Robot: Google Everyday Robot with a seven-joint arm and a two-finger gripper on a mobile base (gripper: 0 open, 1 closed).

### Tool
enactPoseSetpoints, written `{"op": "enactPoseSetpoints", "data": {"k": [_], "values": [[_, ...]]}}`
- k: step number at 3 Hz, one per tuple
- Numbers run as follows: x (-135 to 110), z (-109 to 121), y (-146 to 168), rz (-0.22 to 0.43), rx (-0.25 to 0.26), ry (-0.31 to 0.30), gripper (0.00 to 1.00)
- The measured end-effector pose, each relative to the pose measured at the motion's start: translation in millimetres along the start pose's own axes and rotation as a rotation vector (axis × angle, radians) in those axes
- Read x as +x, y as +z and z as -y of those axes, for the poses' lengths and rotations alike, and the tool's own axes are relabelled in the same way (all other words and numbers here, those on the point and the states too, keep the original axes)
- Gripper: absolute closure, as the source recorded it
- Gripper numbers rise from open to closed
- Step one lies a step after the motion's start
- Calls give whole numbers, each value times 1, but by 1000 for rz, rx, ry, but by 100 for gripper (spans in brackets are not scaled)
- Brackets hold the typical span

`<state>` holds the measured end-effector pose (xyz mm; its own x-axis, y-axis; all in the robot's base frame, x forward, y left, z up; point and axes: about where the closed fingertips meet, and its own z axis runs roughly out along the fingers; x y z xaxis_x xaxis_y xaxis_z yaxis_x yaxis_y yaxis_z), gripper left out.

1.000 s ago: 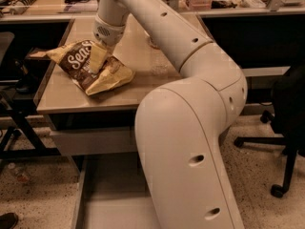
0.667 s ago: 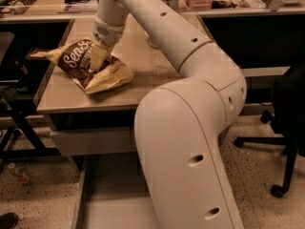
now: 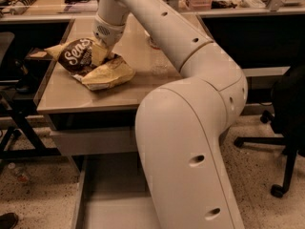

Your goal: Place brown chip bag into middle drawer

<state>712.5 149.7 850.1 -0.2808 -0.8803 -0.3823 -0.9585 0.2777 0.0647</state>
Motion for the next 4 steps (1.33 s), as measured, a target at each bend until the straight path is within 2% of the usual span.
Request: {"op": "enactPoseSetpoints", "data": {"k": [1, 2, 4], "values": [[-1, 0, -3, 0, 1, 0, 100], [-2, -12, -16, 1, 16, -20, 100], [21, -59, -44, 8, 40, -43, 100]]}}
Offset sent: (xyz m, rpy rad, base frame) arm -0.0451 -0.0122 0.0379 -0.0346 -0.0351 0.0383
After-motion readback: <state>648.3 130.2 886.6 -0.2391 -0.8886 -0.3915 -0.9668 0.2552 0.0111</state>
